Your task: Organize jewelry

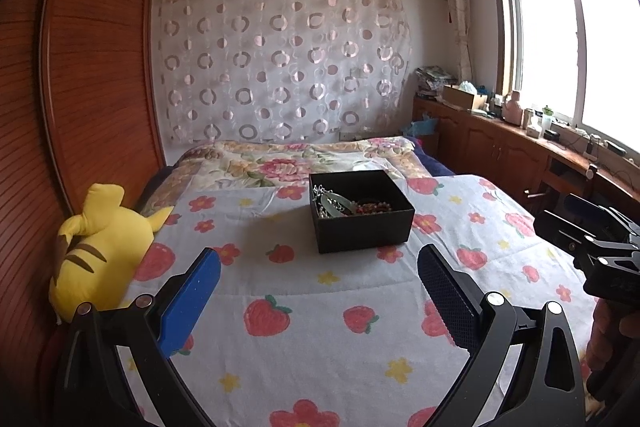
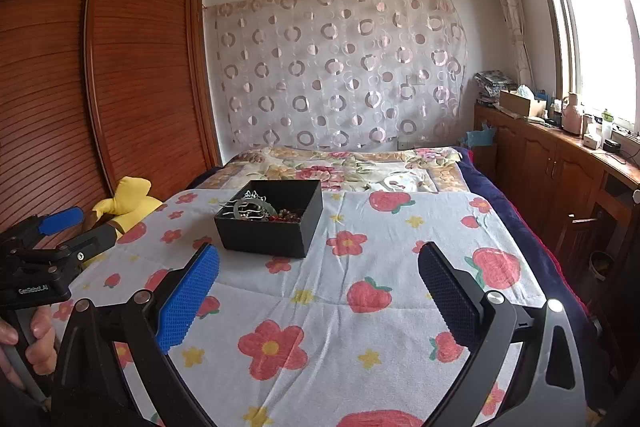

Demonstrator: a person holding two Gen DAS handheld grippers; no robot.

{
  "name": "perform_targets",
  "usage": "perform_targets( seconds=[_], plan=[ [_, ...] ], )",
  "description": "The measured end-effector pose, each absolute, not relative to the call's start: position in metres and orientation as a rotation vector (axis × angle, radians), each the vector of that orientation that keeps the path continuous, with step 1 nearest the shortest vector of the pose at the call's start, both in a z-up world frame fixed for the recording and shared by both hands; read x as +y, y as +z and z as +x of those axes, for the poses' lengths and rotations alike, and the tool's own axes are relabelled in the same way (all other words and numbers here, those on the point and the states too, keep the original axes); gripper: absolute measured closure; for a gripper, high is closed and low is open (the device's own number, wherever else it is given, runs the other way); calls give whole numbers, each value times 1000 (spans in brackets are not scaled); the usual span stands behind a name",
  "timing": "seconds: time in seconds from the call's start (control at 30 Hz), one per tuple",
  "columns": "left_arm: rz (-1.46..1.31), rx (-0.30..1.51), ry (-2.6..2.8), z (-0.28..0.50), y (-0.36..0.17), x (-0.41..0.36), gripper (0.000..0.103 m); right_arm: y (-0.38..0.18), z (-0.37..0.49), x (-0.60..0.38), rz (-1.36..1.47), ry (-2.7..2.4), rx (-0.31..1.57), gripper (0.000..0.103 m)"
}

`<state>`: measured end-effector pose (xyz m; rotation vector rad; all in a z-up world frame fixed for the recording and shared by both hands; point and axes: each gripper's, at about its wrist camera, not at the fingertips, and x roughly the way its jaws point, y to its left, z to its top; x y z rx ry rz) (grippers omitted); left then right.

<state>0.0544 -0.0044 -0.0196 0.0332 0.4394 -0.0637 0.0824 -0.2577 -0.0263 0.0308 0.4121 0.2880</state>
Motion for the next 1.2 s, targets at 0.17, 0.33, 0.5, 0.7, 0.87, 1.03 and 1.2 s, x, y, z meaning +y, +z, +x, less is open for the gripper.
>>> perform_targets(
  seconds=[0.17, 0.33, 0.5, 0.7, 0.87, 1.03, 1.2],
  plan=[
    [32, 433, -64, 53, -18, -4, 8, -26, 82, -258, 33, 288, 410, 3],
    [34, 432, -64, 53, -17, -5, 8, -26, 82, -258, 32, 288, 411, 3],
    [31, 428, -68, 52, -16, -4, 8, -26, 82, -257, 32, 289, 409, 3],
    [32, 426, -67, 51, -14, -4, 8, -27, 82, -257, 32, 289, 409, 3],
    [33, 428, -67, 51, -15, -4, 8, -28, 82, -258, 33, 288, 409, 3],
    [33, 428, -68, 51, -15, -4, 8, -28, 82, -258, 33, 288, 408, 3],
    [30, 427, -66, 51, -15, -4, 8, -29, 82, -258, 34, 289, 408, 3]
  ],
)
